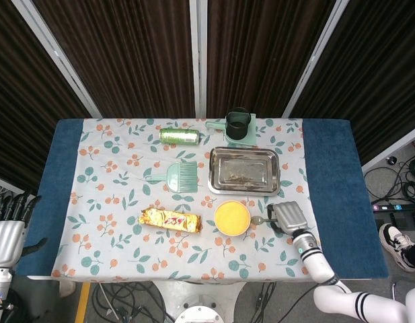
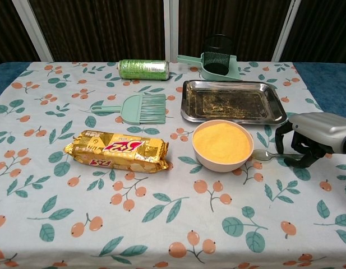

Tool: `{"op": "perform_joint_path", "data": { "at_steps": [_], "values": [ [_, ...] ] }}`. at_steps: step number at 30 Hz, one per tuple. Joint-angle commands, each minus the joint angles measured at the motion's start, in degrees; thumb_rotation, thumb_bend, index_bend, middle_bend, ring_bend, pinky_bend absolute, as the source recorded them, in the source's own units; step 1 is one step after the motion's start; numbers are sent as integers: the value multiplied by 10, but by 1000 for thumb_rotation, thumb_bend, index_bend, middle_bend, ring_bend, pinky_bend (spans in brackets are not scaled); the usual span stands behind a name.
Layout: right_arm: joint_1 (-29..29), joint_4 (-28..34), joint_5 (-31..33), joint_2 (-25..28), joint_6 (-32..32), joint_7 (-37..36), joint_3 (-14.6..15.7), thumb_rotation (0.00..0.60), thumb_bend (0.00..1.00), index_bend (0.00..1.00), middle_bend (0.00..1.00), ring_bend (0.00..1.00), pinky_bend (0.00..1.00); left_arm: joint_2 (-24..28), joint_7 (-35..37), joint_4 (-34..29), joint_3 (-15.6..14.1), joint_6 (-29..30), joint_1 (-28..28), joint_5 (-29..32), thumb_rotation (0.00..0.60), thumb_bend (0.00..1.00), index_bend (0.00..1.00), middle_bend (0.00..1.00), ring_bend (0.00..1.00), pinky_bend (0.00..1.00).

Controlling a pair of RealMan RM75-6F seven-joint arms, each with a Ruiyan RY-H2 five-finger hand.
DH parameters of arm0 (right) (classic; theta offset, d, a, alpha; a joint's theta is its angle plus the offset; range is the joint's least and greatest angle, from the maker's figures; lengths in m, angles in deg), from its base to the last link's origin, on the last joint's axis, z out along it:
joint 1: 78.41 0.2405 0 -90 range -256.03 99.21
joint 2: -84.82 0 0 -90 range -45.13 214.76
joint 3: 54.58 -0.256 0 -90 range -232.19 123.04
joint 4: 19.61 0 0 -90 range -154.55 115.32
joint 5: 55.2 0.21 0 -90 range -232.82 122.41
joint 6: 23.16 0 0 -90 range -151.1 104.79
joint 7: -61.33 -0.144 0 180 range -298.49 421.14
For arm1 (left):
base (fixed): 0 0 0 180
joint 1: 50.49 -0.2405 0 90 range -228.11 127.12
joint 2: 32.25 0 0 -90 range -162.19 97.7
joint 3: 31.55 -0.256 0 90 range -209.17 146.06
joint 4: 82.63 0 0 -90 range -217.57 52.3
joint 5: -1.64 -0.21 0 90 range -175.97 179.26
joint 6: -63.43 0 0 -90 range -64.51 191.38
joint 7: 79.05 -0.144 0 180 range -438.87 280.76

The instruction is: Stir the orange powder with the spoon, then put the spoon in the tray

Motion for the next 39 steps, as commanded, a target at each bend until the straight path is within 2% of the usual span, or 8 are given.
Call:
{"op": "perform_joint_path", "data": {
  "at_steps": [1,6,10,17,21,26,34,39],
  "values": [
    [2,-1,3,-2,-2,3,0,600,322,528,932,978,1000,0,1,1,0,0,0,1,600,0,169,119,94,59],
    [1,7,2,5,5,2,-1,600,358,575,934,978,1000,0,4,3,0,1,-2,2,600,0,169,119,94,59],
    [4,31,-5,31,9,7,-2,600,362,583,934,978,1000,1,5,3,1,2,-2,1,600,0,169,119,94,59],
    [40,147,-7,139,-24,25,-25,600,362,596,934,978,1000,4,4,0,1,11,-5,-3,600,0,169,119,94,59],
    [73,184,15,162,-45,43,-44,600,362,596,935,978,1000,4,1,-5,0,14,-7,-4,600,0,169,118,94,59],
    [118,175,56,131,-64,77,-53,600,362,596,934,978,1000,9,-2,-10,0,17,-10,-5,600,0,169,118,94,59],
    [172,122,118,55,-61,142,-36,600,361,580,934,978,1000,12,3,-9,0,18,-12,-3,600,0,169,119,94,60],
    [186,116,135,39,-53,158,-25,600,313,464,934,967,1000,11,10,-3,1,19,-14,0,600,0,169,119,94,59]
  ]
}}
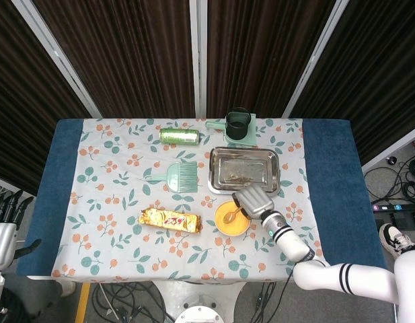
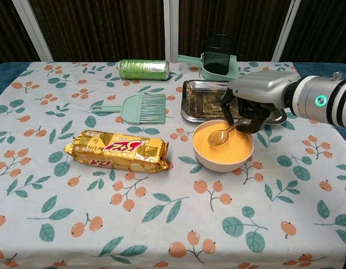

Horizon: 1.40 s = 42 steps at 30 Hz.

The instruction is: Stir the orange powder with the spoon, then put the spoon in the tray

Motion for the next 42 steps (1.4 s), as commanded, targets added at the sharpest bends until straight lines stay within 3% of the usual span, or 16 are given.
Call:
{"op": "perform_joint_path", "data": {
  "at_steps": [1,4,8,21,42],
  "values": [
    [5,1,6,-4,6,5,6,600,296,433,934,966,1000,-1,4,3,0,1,-1,1,600,0,169,119,94,59],
    [5,8,3,-1,16,0,9,600,243,361,934,966,1000,-3,6,7,0,1,-2,1,600,0,169,119,94,59],
    [2,17,-8,7,26,-9,16,600,236,351,934,965,1000,-4,9,9,0,-1,-1,0,600,0,169,119,94,59],
    [4,7,-22,-3,35,-23,27,600,245,455,934,967,1000,-5,12,8,-1,-4,-3,1,600,0,169,119,94,59],
    [13,-8,-9,-18,45,-14,36,600,304,498,934,968,1000,-9,21,16,0,-6,-6,6,600,0,169,119,94,59]
  ]
}}
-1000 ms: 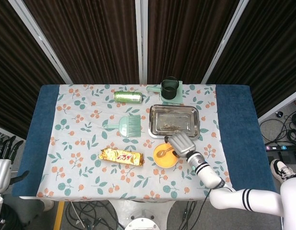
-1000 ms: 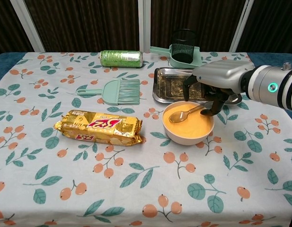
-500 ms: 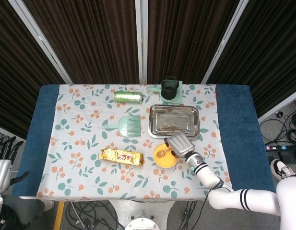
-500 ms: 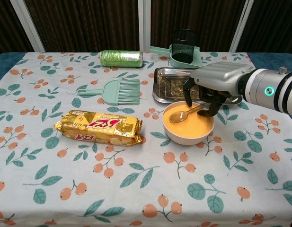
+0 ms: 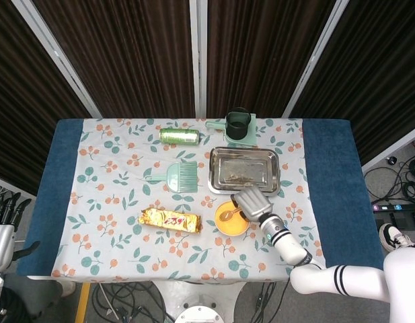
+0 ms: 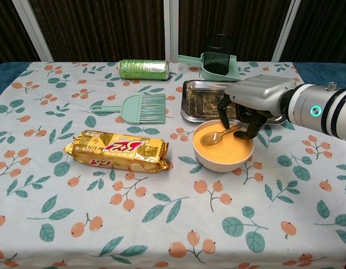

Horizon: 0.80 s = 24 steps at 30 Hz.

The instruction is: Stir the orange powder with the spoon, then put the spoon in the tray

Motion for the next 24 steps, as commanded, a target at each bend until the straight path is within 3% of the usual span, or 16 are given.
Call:
{"op": "perform_joint_path", "data": {
  "at_steps": [1,19,24],
  "values": [
    [1,0,1,0,0,1,0,600,304,498,934,968,1000,0,0,0,0,1,-1,0,600,0,169,119,94,60],
    [8,-2,8,-4,7,16,2,600,351,589,936,979,1000,-3,1,5,1,-1,-2,3,600,0,169,119,94,59],
    [16,16,-17,16,26,54,10,600,389,639,937,979,1000,-1,3,5,1,2,-2,1,600,0,169,119,94,59]
  ]
}}
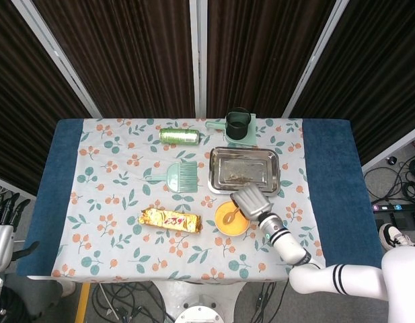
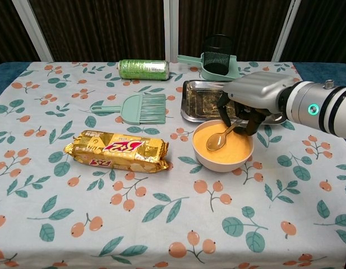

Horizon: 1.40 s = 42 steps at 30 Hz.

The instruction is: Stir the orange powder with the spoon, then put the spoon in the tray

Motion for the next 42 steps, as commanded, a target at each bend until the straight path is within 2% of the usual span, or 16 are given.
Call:
{"op": "perform_joint_path", "data": {
  "at_steps": [1,5,11,17,20,28,42],
  "values": [
    [9,14,-20,19,14,37,8,600,394,644,938,979,1000,1,1,0,0,1,0,-1,600,0,169,119,94,59],
    [26,20,-61,41,36,115,26,600,433,682,943,986,1000,1,1,-2,-1,3,-1,-4,600,0,169,119,94,60],
    [53,14,-91,56,31,199,39,600,492,718,945,987,1000,2,3,-4,-3,5,-4,-6,600,0,169,119,94,59],
    [69,-16,-138,40,29,280,68,600,529,740,949,991,1000,4,5,-5,-4,9,-8,-4,600,0,169,119,94,59],
    [66,-32,-144,21,27,299,77,600,529,744,949,991,1000,4,7,-5,-3,11,-10,-3,600,0,169,119,94,59],
    [59,-44,-159,-9,24,312,84,600,529,761,950,992,1000,3,13,-1,-6,9,-12,-4,600,0,169,119,94,59],
    [38,-10,-155,-21,17,276,76,600,529,778,954,996,1000,-1,17,3,-8,10,-16,-5,600,0,169,119,94,59]
  ]
}}
